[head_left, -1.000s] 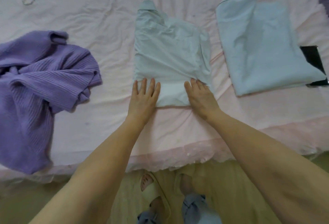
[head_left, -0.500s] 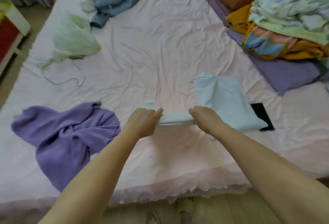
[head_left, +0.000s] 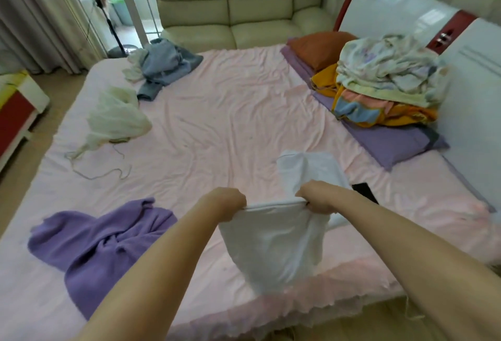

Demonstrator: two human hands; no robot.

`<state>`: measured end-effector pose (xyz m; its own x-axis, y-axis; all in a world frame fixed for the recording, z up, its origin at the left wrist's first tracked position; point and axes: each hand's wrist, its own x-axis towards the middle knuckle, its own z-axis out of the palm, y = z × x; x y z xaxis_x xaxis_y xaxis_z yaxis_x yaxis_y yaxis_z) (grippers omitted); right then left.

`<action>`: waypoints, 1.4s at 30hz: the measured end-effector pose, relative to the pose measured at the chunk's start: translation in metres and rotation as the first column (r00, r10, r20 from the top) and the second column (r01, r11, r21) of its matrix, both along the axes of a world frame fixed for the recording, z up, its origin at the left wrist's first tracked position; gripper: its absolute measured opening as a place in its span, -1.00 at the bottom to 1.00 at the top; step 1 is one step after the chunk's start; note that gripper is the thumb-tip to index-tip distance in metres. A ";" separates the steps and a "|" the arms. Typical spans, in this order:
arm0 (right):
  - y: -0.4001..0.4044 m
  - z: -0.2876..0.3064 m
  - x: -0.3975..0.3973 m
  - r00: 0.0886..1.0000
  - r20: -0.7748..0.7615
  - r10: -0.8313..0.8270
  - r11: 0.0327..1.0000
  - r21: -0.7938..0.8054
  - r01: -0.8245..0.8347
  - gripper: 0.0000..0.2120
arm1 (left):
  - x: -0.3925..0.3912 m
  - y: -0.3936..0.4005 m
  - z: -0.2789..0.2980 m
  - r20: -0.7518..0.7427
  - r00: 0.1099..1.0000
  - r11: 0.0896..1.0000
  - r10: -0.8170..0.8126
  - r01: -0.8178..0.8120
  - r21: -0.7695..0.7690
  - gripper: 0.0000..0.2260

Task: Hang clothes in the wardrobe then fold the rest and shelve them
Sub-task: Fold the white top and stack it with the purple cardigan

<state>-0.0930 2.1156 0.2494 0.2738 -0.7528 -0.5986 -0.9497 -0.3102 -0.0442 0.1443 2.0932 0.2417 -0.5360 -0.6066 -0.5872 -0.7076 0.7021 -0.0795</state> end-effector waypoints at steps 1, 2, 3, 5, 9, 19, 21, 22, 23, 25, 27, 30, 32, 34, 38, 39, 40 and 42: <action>0.001 0.003 -0.006 1.000 0.005 -0.011 1.000 -0.002 0.011 -0.80 | -0.003 -0.004 0.001 -0.032 0.999 1.000 -0.006 0.006 0.010 -0.78; 0.001 0.004 -0.013 1.000 -0.002 -0.016 1.000 0.014 0.016 -0.84 | -0.007 -0.006 0.003 -0.052 0.999 0.999 -0.003 0.005 0.037 -0.78; 0.001 0.004 -0.020 1.000 -0.013 -0.024 0.999 0.043 0.025 -0.85 | -0.012 -0.010 0.003 -0.063 0.998 0.998 -0.004 0.009 0.067 -0.77; 0.003 0.001 -0.032 0.996 -0.076 -0.036 0.995 0.089 0.043 -0.76 | -0.026 -0.016 0.004 -0.048 0.998 0.994 -0.026 0.031 0.108 -0.74; -0.007 -0.005 -0.055 0.988 -0.125 -0.086 0.995 0.048 0.093 -0.77 | -0.053 -0.029 0.002 -0.056 0.997 0.997 -0.061 0.064 0.049 -0.74; -0.125 0.003 -0.169 0.990 -0.105 -0.092 0.974 -0.214 0.068 -0.76 | -0.170 -0.134 0.018 -0.075 0.994 0.972 0.076 -0.091 -0.216 -0.70; -0.160 0.020 -0.194 0.994 -0.091 -0.059 0.945 -0.325 0.027 -0.85 | -0.197 -0.164 0.036 -0.105 0.984 0.948 0.144 -0.168 -0.269 -0.69; -0.170 0.026 -0.199 0.996 -0.072 -0.061 0.923 -0.383 0.029 -0.84 | -0.204 -0.171 0.045 -0.115 0.980 0.935 0.164 -0.192 -0.298 -0.70; -0.187 0.035 -0.210 0.996 -0.066 -0.066 0.899 -0.438 0.031 -0.81 | -0.215 -0.184 0.054 -0.133 0.975 0.915 0.177 -0.213 -0.341 -0.71; -0.208 0.044 -0.227 0.996 -0.056 -0.067 0.869 -0.495 0.031 -0.72 | -0.233 -0.196 0.060 -0.173 0.962 0.878 0.212 -0.266 -0.397 -0.74; -0.221 0.037 -0.240 0.997 -0.053 -0.048 0.860 -0.511 0.014 -0.66 | -0.247 -0.197 0.050 -0.208 0.948 0.855 0.240 -0.308 -0.418 -0.75; -0.221 -0.001 -0.253 0.998 -0.062 -0.017 0.853 -0.521 -0.018 -0.60 | -0.261 -0.187 0.010 -0.252 0.929 0.834 0.271 -0.357 -0.420 -0.71; -0.210 -0.041 -0.260 0.994 -0.106 -0.005 0.833 -0.550 -0.055 -0.53 | -0.265 -0.177 -0.032 -0.259 0.932 0.829 0.255 -0.349 -0.437 -0.67; -0.193 -0.092 -0.268 0.988 -0.152 -0.010 0.847 -0.526 -0.073 -0.51 | -0.272 -0.160 -0.087 -0.197 0.961 0.846 0.195 -0.266 -0.462 -0.57; -0.153 -0.182 -0.282 0.967 -0.254 0.024 0.924 -0.363 -0.118 -0.57 | -0.285 -0.109 -0.193 -0.126 0.981 0.905 0.148 -0.186 -0.383 -0.47; -0.141 -0.202 -0.284 0.957 -0.287 0.047 0.939 -0.315 -0.140 -0.63 | -0.290 -0.092 -0.216 -0.123 0.984 0.922 0.133 -0.168 -0.349 -0.47; -0.132 -0.224 -0.286 0.949 -0.304 0.079 0.948 -0.271 -0.166 -0.69 | -0.293 -0.077 -0.238 -0.109 0.987 0.941 0.117 -0.145 -0.305 -0.47; -0.113 -0.264 -0.287 0.941 -0.310 0.139 0.940 -0.258 -0.224 -0.78 | -0.296 -0.052 -0.269 -0.128 0.985 0.960 0.119 -0.147 -0.238 -0.48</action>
<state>-0.3798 2.0029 -0.0142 0.2727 -0.8565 -0.4382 -0.8351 -0.4369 0.3342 -0.1517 2.0411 -0.0278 -0.4942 -0.7950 -0.3519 -0.8075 0.5697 -0.1529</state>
